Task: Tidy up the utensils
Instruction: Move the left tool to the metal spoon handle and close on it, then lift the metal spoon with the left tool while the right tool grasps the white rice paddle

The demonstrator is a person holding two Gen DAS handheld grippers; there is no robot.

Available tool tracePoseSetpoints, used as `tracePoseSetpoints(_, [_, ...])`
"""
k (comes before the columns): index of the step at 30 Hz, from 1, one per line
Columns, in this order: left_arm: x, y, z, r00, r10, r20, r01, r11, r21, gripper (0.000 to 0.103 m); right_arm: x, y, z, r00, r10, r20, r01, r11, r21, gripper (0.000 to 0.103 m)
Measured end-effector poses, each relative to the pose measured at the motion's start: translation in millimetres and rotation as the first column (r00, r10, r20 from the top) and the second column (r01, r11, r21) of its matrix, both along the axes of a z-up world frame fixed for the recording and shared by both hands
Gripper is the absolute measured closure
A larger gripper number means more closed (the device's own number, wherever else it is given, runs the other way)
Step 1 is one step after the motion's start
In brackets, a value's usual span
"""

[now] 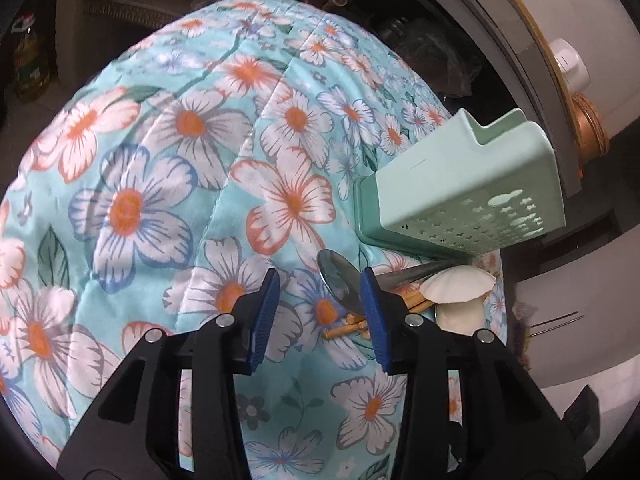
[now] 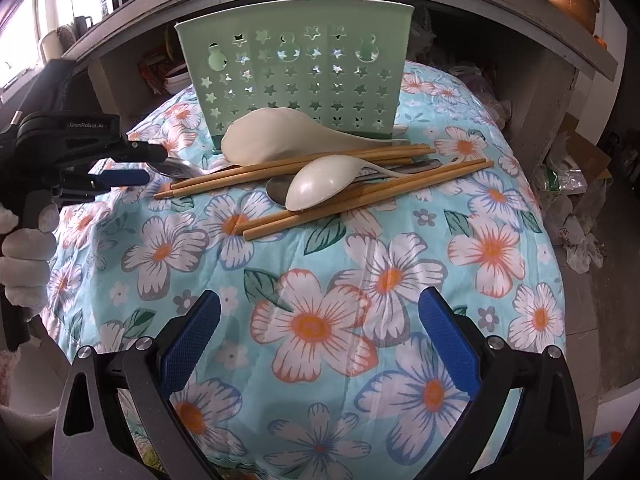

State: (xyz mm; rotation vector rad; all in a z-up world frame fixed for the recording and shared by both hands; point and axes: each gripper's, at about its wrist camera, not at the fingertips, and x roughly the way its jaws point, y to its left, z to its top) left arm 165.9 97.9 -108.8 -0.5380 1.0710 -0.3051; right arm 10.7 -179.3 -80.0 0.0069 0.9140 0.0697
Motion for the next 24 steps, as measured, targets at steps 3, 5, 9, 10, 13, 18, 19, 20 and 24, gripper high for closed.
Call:
tracePoseSetpoints(3, [3, 3, -6, 0.999, 0.020, -0.045, -0.022, 0.998, -0.056, 0.070, -1, -4, -2, 1.000, -0.013, -0.002, 0.013, 1.000, 0.019, 0.006])
tracePoseSetpoints(5, [5, 2, -10, 0.997, 0.028, -0.071, -0.034, 0.996, -0.081, 0.074, 0, -8, -5, 1.000, -0.017, -0.008, 0.017, 0.999, 0.028, 0.006])
tracePoseSetpoints(9, [8, -7, -13, 0.996, 0.021, -0.092, -0.030, 0.994, -0.103, 0.082, -2, -12, -7, 1.000, -0.021, -0.010, 0.021, 0.999, 0.039, 0.006])
tracePoseSetpoints(10, [8, -9, -12, 0.996, 0.022, -0.092, -0.032, 0.994, -0.102, 0.082, -2, -12, -6, 1.000, -0.021, -0.007, 0.021, 0.999, 0.040, 0.006])
tracePoseSetpoints(13, [9, -12, -13, 0.996, 0.039, -0.083, -0.045, 0.996, -0.081, 0.089, -4, -13, -5, 1.000, -0.020, 0.005, 0.020, 0.999, 0.042, 0.006])
tracePoseSetpoints(18, [6, -12, -7, 0.998, 0.061, -0.031, -0.063, 0.997, -0.051, 0.097, -8, -13, 2, 0.999, -0.016, 0.045, 0.016, 1.000, 0.013, 0.012])
tracePoseSetpoints(19, [4, -11, -3, 0.998, 0.061, -0.008, -0.062, 0.997, -0.039, 0.097, -9, -13, 5, 0.998, -0.013, 0.060, 0.013, 1.000, 0.000, 0.014])
tracePoseSetpoints(20, [1, -10, 2, 0.998, 0.060, 0.017, -0.059, 0.998, -0.026, 0.098, -9, -13, 7, 0.997, -0.010, 0.072, 0.010, 1.000, -0.011, 0.015])
tracePoseSetpoints(24, [-9, -9, 16, 0.994, 0.046, 0.101, -0.050, 0.998, 0.036, 0.099, -6, -8, 23, 0.989, 0.026, 0.144, -0.014, 0.996, -0.089, 0.021])
